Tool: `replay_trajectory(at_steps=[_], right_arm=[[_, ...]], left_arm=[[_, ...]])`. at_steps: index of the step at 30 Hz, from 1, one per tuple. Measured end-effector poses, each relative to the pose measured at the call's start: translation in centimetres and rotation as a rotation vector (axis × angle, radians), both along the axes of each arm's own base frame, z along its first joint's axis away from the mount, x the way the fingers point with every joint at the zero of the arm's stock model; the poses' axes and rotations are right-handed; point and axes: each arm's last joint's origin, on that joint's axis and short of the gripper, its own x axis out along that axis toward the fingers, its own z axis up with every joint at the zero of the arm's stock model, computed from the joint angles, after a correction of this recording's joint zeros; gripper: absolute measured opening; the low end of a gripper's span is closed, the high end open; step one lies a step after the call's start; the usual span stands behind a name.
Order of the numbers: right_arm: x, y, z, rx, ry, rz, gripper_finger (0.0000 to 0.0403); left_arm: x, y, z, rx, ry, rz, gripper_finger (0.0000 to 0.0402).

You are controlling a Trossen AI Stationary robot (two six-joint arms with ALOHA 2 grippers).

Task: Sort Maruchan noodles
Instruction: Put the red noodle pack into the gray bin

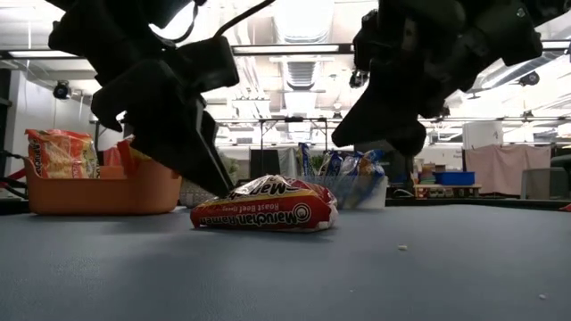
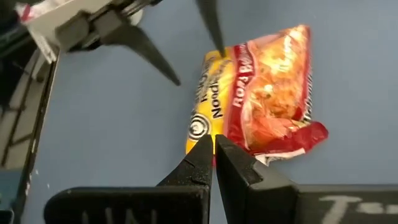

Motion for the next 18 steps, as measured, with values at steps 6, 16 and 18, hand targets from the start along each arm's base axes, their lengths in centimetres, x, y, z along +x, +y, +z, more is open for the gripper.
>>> replay_trajectory(at_steps=[6,16,18], right_arm=[[-0.2,-1.3,-0.8,0.129,0.110,-0.109,0.0023],[-0.4,-2.0,-1.2,0.242,0.179,-0.213,0.0176],[-0.4,-2.0,-1.3,0.246,0.176,-0.224,0.0210]], left_arm=[[0.0,0.0,0.0,-0.001,0.001,-0.001,0.0231],[-0.5,0.1,-0.6,-0.008,0.022,0.017,0.0231],[-0.6,0.1,-0.7,-0.010,0.026,0.021,0.0231]])
